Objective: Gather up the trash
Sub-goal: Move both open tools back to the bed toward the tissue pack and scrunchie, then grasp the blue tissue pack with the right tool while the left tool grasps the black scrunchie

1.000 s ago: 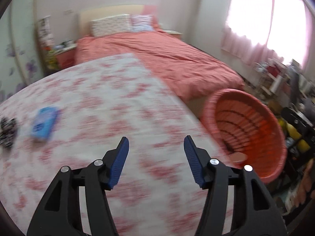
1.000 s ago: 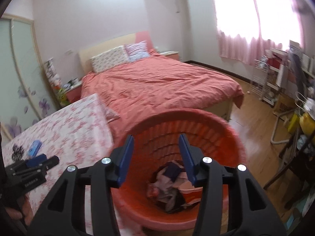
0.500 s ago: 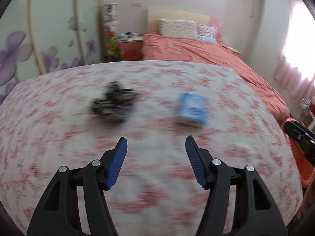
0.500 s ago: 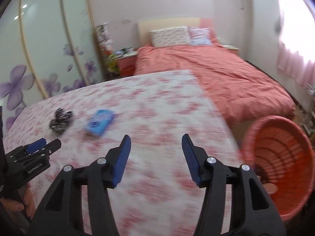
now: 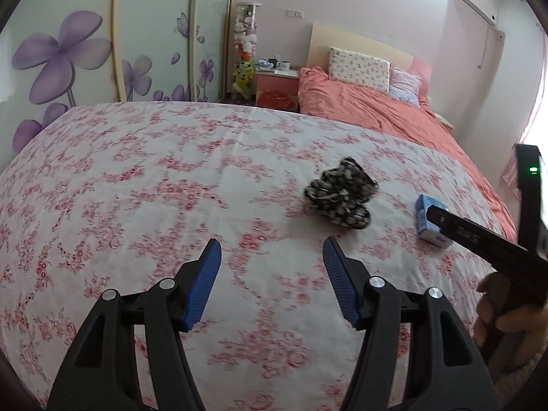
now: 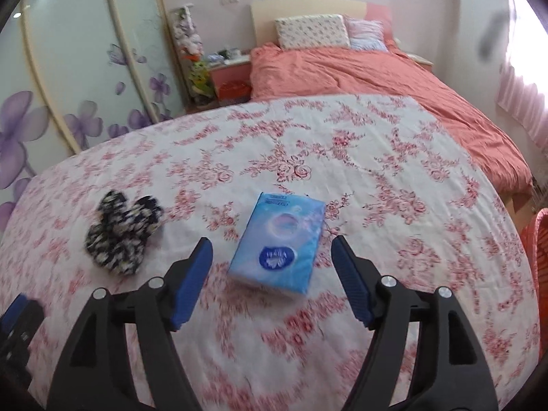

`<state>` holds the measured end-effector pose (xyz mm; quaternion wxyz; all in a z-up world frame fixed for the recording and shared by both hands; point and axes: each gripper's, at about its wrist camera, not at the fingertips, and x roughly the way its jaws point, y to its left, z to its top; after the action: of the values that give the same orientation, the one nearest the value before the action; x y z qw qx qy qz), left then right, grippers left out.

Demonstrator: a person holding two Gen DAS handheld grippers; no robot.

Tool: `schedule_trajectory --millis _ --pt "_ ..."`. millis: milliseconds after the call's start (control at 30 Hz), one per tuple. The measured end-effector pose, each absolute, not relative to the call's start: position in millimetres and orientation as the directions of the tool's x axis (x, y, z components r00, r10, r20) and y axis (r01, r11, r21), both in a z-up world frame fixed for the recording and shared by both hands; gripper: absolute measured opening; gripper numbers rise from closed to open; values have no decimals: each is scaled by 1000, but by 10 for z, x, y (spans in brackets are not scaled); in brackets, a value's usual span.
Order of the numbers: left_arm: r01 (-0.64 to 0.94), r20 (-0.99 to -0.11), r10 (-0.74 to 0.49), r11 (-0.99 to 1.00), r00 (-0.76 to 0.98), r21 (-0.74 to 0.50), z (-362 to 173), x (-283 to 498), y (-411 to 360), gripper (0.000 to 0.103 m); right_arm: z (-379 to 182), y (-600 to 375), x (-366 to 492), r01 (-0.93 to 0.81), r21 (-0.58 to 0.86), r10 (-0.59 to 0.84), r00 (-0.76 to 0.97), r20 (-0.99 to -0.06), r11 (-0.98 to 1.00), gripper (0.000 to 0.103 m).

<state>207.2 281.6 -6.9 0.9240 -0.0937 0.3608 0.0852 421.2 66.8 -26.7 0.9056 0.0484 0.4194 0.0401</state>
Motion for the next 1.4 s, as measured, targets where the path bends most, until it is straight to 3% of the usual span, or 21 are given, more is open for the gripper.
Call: schedule_trajectory --millis 167,233,433,767,967,1000,1133,1167,1400 --pt "-219 -685 75 967 725 -127 -92 2125 2880 62 -406 691 4301 13 79 55 608 -792 997 69" --pt "-213 -689 62 967 722 -137 -119 2188 2873 62 -429 711 4295 0 75 60 606 -793 997 56" --pt "-180 -697 26 972 717 -149 -141 2349 2734 62 -355 647 4160 -44 43 61 633 -772 998 50" --pt "-138 -713 -29 975 701 -176 -220 2885 2411 63 -160 -187 3780 16 100 62 685 -726 995 49" --pt "-163 -743 6 977 669 -139 -346 3098 2342 63 -143 -529 3641 41 113 53 699 -713 993 49" --pt "-171 -752 16 977 659 -129 -381 3136 2335 62 -150 -575 3632 45 120 54 698 -714 992 49" --pt "-177 -772 7 975 636 -136 -453 3190 2339 17 -131 -713 3566 52 129 56 702 -710 990 49" --pt "-168 -767 -4 975 641 -145 -440 3180 2337 13 -116 -749 3550 54 132 56 705 -707 990 49" --pt "-130 -718 -7 982 696 -135 -191 2972 2148 11 49 -928 3357 70 151 52 734 -677 986 49"
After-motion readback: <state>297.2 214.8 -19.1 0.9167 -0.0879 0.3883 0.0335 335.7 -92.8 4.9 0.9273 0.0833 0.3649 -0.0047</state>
